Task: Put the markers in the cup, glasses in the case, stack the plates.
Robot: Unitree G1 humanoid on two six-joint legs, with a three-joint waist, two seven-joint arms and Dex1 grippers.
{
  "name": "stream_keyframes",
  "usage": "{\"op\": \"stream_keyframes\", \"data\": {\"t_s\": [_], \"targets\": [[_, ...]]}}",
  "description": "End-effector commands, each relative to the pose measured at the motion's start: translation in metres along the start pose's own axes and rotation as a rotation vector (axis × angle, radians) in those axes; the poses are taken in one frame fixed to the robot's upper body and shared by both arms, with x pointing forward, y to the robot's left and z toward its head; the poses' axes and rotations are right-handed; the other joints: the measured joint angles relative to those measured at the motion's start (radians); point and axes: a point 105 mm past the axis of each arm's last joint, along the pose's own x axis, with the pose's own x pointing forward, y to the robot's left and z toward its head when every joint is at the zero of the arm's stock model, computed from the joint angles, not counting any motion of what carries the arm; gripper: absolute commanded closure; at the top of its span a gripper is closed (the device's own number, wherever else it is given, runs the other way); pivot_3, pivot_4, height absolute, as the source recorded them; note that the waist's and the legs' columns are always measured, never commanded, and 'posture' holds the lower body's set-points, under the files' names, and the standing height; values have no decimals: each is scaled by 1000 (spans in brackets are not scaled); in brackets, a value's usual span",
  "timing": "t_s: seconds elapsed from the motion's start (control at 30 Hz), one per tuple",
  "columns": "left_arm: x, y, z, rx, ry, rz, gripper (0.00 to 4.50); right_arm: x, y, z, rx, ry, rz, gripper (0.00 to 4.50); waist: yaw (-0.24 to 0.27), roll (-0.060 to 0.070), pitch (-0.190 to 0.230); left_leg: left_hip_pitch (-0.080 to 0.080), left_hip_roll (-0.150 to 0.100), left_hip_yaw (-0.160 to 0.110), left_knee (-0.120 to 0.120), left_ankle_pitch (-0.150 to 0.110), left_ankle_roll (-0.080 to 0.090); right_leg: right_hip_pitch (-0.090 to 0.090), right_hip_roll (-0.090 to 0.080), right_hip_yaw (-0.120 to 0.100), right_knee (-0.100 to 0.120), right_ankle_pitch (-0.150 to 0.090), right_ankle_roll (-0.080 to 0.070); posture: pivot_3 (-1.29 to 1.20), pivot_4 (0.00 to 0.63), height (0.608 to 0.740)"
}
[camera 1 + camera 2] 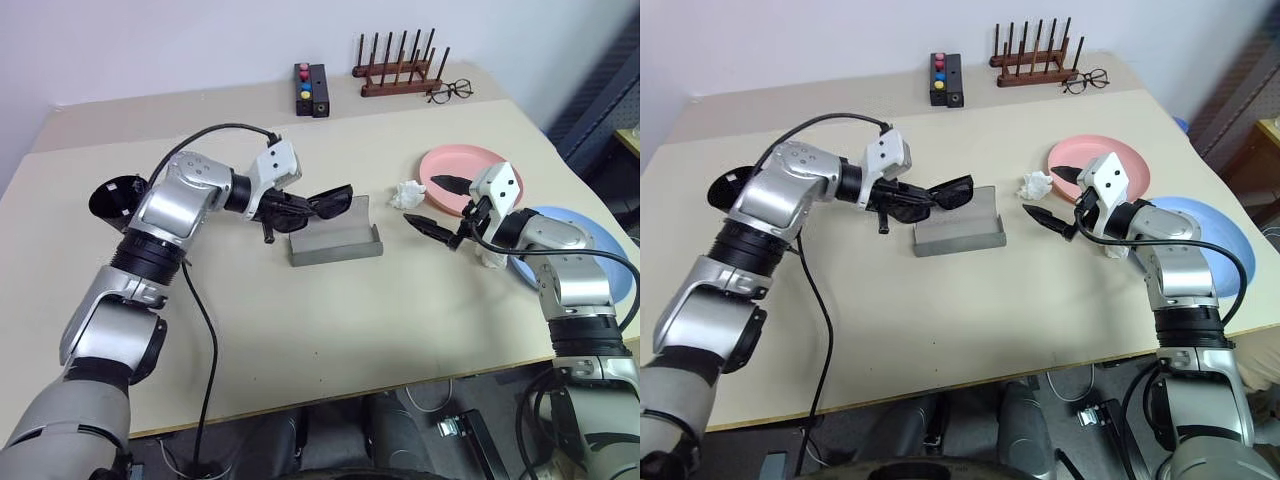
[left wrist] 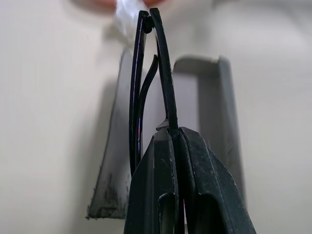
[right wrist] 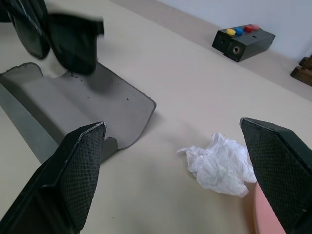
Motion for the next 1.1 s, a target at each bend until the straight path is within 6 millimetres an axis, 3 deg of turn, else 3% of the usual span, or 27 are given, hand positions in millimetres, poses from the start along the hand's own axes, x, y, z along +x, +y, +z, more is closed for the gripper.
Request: {"op": "stream_keyframes", "data": {"t_s": [0.03,0.17,0.57,1.1], "targets": [[0,3,8,88,17,-23,4462,-2,-4,10,-31,-36,-20,0,0,0,0,0,0,0,0,0,0,0,0,0,0,0,0,0,150,740],[9,-1,7,102,19,-63,4462,-5,-4,10,-33,-35,-27,0,2,0,0,0,0,0,1,0,0,0,0,0,0,0,0,0,150,740],[22,1,35,109,-46,-94,4462,-9,-5,10,-37,-33,-44,0,0,0,0,0,0,0,1,0,0,0,0,0,0,0,1,0,150,740],[37,-30,9,-14,20,-219,4462,-11,-5,9,-37,-28,-55,0,0,0,0,0,0,0,1,0,0,0,0,0,1,0,1,0,150,740]]}}
